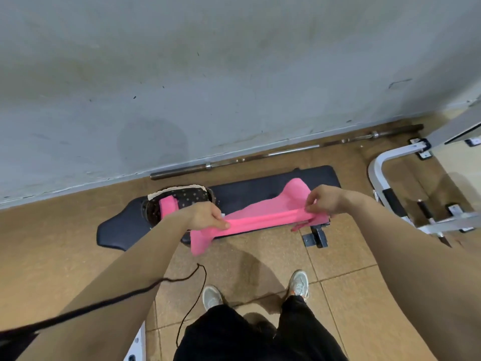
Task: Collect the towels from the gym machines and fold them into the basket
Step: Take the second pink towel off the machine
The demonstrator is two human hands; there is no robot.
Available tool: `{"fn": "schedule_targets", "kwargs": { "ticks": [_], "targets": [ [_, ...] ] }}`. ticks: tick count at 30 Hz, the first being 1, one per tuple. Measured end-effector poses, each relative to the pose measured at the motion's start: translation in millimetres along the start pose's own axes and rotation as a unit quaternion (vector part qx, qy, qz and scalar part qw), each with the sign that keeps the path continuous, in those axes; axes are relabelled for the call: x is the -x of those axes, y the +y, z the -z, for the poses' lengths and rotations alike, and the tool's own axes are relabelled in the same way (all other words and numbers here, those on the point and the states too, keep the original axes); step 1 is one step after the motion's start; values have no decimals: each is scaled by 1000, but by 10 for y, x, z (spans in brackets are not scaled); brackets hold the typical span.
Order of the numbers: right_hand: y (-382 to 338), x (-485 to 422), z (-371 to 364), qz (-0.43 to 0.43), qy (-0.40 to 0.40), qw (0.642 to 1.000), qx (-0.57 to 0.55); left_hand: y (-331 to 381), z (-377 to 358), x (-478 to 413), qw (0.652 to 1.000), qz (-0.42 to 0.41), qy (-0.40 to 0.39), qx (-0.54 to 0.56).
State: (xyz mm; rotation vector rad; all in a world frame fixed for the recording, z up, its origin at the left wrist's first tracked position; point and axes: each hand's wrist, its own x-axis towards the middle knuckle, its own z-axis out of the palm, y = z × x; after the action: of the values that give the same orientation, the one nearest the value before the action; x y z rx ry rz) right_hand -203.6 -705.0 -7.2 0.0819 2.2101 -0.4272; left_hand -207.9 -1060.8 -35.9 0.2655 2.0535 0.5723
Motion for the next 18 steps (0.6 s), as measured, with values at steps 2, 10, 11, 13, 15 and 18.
{"fn": "schedule_targets", "kwargs": {
  "ticks": [2,10,11,13,15,18],
  "targets": [
    [119,-97,32,-27,-39,999,-10,57,-81,-117,996,28,-79,-6],
    [660,-1455,-213,-53,-42,995,76,-36,-340,-1579,974,79,-196,-85],
    [767,-1719,-268,-46,-28,995,88,-115,-367,-1862,978,63,-170,-99],
    [971,-2268,-363,-29,35,996,77,-319,-410,-2443,991,39,-60,-113],
    [1146,-2829,-429,-9,134,990,38,-540,-427,-3002,991,42,90,-91],
    [1309,-3598,-526,21,261,965,-8,-809,-463,-3741,965,58,248,-65]
  ]
}}
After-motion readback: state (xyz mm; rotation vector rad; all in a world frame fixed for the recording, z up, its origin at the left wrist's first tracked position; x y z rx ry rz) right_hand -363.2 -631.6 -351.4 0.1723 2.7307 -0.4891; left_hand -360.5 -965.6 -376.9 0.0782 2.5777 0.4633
